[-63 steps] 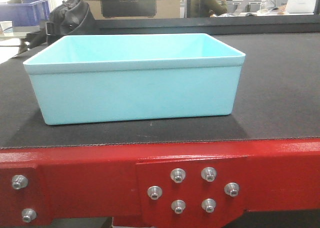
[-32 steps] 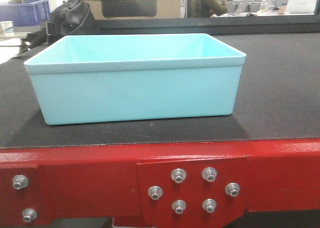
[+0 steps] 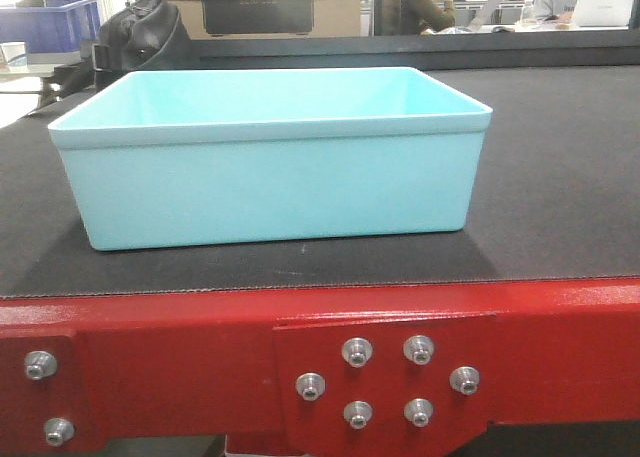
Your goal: Fetch blue bin and place on conveyor start
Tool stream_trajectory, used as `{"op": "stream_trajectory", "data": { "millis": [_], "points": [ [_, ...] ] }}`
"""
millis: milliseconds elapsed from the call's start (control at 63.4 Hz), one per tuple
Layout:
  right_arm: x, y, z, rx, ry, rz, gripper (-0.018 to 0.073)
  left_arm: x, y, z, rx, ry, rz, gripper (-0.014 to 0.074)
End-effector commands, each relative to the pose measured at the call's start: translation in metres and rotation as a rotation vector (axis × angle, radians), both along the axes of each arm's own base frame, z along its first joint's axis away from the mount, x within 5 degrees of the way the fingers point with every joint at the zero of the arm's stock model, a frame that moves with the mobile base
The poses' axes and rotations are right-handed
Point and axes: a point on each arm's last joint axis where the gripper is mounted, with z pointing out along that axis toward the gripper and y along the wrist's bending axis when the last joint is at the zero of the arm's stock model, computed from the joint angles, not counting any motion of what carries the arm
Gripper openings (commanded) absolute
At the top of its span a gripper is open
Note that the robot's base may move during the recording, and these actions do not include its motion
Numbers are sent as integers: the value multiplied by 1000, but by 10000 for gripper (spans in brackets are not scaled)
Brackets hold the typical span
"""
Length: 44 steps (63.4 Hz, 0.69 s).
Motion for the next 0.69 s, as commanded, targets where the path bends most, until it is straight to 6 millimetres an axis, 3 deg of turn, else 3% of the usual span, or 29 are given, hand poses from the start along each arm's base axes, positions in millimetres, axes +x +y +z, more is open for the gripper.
{"op": "stream_trajectory", "data": {
  "millis": [0,221,331,520,678],
  "points": [
    [0,0,1,-4,-11,-5,-167,-2,0,1,1,-20,-8,-111],
    [0,0,1,-4,-11,-5,-167,-3,0,2,8,-25,-7,-111],
    [0,0,1,-4,-11,-5,-167,-7,6,-2,126,-72,46,-111],
    [0,0,1,-4,-11,-5,-167,-14,20,-42,371,-110,211,-111],
    [0,0,1,-4,-11,-5,-167,-24,30,-79,372,-86,329,-111]
  ]
}}
